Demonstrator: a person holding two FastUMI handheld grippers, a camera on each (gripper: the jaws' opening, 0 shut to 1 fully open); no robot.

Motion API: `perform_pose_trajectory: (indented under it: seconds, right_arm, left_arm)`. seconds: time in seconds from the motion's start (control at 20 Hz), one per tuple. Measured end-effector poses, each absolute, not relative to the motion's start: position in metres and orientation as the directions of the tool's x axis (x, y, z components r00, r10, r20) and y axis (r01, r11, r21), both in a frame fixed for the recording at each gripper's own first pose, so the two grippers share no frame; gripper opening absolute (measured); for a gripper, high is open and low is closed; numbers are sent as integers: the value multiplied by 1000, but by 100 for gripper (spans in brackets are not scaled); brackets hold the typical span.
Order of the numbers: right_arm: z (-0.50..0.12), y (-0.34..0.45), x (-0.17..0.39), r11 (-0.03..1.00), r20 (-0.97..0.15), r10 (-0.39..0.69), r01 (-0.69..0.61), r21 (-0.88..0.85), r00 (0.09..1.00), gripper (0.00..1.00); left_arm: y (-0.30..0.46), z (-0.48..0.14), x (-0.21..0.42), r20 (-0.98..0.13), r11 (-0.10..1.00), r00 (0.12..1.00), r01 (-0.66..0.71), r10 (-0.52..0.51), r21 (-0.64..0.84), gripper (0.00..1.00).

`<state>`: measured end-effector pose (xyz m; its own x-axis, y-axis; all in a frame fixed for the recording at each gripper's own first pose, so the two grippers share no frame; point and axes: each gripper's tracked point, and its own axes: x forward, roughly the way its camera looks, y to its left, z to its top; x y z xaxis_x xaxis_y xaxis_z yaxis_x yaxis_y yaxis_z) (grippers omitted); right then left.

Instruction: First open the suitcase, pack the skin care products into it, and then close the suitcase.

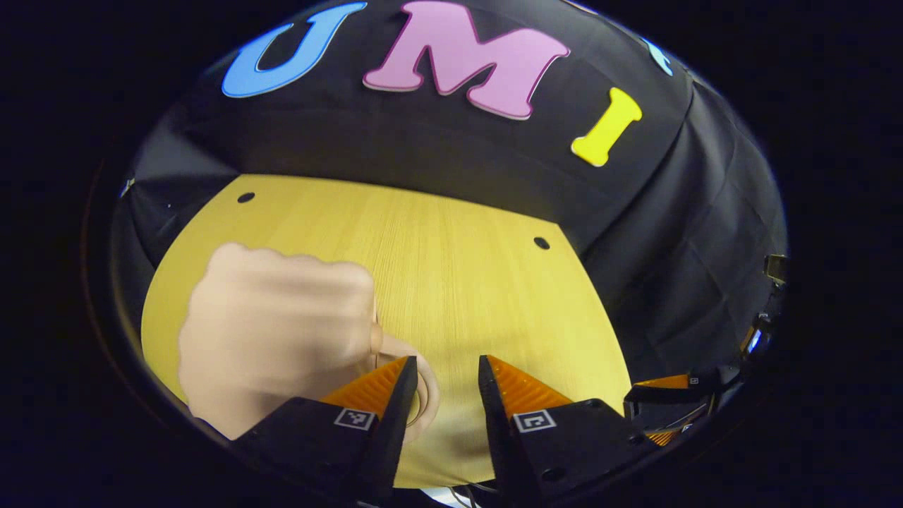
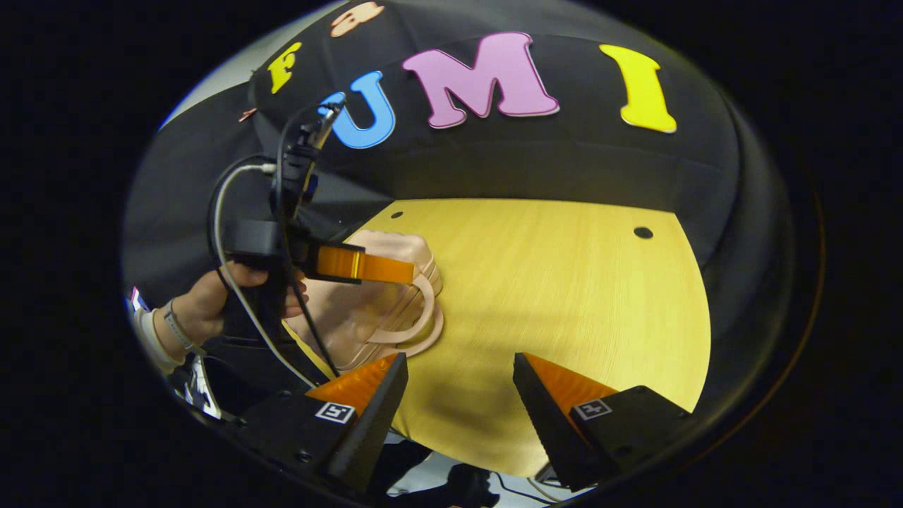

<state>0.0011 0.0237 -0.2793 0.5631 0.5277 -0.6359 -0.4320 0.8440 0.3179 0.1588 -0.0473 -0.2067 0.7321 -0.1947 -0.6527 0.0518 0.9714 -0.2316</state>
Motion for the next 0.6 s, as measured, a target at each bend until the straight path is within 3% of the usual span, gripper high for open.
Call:
perform_pose_trajectory:
  seconds: [0.05,0.1,0.2,0.4,0.6]
  right_arm:
    - [-267,27,5,839,-614,532,-458,293,583,96]
    - [-253,31,9,838,-593,533,-476,268,604,97]
    - [-222,32,14,849,-542,513,-488,205,665,97]
    - [-148,42,28,895,-389,438,-434,102,811,97]
    - [-79,43,27,943,-218,332,-327,60,918,97]
  left_arm:
    - [-47,-182,157,-598,975,780,68,-184,-211,62]
    - [-47,-157,155,-550,981,818,78,-166,-180,80]
    - [-42,-117,147,-480,989,867,86,-133,-119,92]
    - [-25,-29,118,-313,995,945,80,-94,-57,92]
    - [-17,14,100,-182,993,981,88,-73,75,92]
